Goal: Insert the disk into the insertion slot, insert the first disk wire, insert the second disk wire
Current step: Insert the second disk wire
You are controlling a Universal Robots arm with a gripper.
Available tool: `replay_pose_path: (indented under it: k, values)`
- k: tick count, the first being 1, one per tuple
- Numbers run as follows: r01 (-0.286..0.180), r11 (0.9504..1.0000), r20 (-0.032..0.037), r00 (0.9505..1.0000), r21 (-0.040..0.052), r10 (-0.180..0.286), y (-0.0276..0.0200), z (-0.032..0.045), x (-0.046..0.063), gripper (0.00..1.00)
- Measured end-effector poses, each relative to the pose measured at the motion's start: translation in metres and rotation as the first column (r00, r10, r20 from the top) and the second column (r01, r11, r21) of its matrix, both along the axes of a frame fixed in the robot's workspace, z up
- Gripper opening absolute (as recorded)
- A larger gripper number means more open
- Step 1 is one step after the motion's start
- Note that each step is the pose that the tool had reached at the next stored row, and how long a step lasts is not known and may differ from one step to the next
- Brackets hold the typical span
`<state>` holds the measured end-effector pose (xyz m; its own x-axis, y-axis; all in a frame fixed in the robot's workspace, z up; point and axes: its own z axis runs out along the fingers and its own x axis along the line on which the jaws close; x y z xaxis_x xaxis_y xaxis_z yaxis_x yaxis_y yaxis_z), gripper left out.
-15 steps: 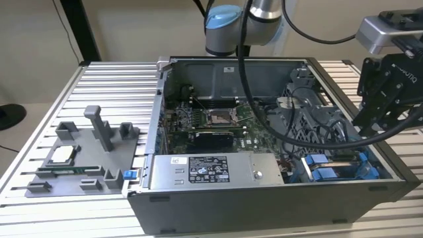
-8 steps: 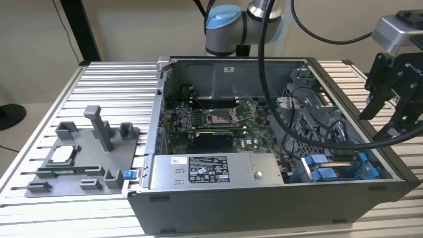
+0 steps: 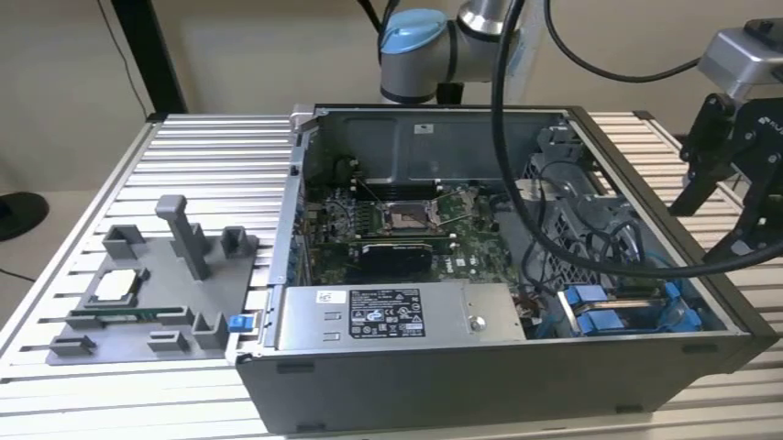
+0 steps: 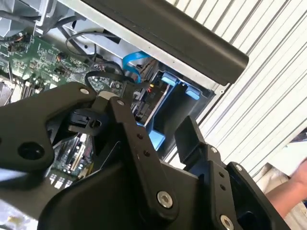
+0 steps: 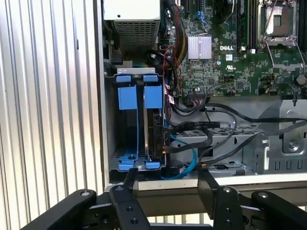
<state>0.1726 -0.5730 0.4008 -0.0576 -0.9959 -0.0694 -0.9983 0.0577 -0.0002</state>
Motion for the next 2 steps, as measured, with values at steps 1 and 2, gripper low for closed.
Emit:
replay_pose_path:
  k: [1, 2]
  values:
    - [0.000, 1.0000, 0.0000, 1.0000, 0.0000, 0.000, 0.0000, 0.0000, 0.0000, 1.00]
    - [0.000, 1.0000, 0.0000, 1.0000, 0.0000, 0.000, 0.0000, 0.0000, 0.0000, 1.00]
